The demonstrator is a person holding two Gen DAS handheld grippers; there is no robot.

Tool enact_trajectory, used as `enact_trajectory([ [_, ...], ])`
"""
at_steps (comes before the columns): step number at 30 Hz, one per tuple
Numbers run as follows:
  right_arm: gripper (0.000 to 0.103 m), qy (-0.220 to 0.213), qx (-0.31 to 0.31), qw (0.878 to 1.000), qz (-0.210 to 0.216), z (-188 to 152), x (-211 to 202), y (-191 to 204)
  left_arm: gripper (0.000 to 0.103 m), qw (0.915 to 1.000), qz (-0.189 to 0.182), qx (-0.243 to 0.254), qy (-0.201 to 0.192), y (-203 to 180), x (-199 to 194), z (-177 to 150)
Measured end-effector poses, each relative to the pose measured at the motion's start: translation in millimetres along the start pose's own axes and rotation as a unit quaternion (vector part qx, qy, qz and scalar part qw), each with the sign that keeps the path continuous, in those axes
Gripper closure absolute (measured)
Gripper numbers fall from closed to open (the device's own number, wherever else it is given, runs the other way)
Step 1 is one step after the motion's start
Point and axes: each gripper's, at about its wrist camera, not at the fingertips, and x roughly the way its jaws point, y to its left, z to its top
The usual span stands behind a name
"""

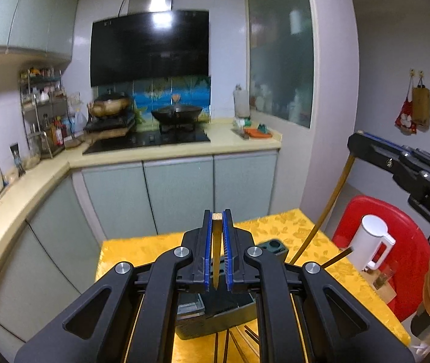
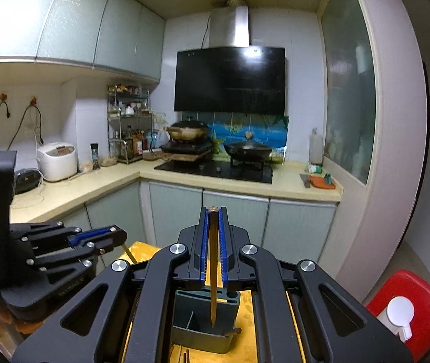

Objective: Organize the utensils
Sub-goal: 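Carry both chopsticks to the green holder and insert them into its slots, then open both tools to release the chopsticks into the holder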

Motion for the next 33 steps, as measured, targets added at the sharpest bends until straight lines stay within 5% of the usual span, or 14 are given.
enact_trajectory([
  [19, 0.096, 0.076, 0.005, 0.997, -0.009, -43, 44, -8, 0.096, 0.9984, 0.020, -0.004, 0.052, 4, 42, -42],
  [27, 0.091, 0.080, 0.007, 0.997, -0.008, -44, 43, -10, 0.065, 0.9989, 0.023, -0.017, 0.038, 11, 30, -35],
  [30, 0.069, 0.074, 0.009, 0.997, -0.010, -42, 39, -9, 0.055, 0.9990, 0.026, -0.020, 0.030, 14, 21, -33],
  [33, 0.065, 0.063, 0.010, 0.998, -0.012, -40, 31, -9, 0.043, 0.9991, 0.030, -0.020, 0.021, 15, 13, -31],
])
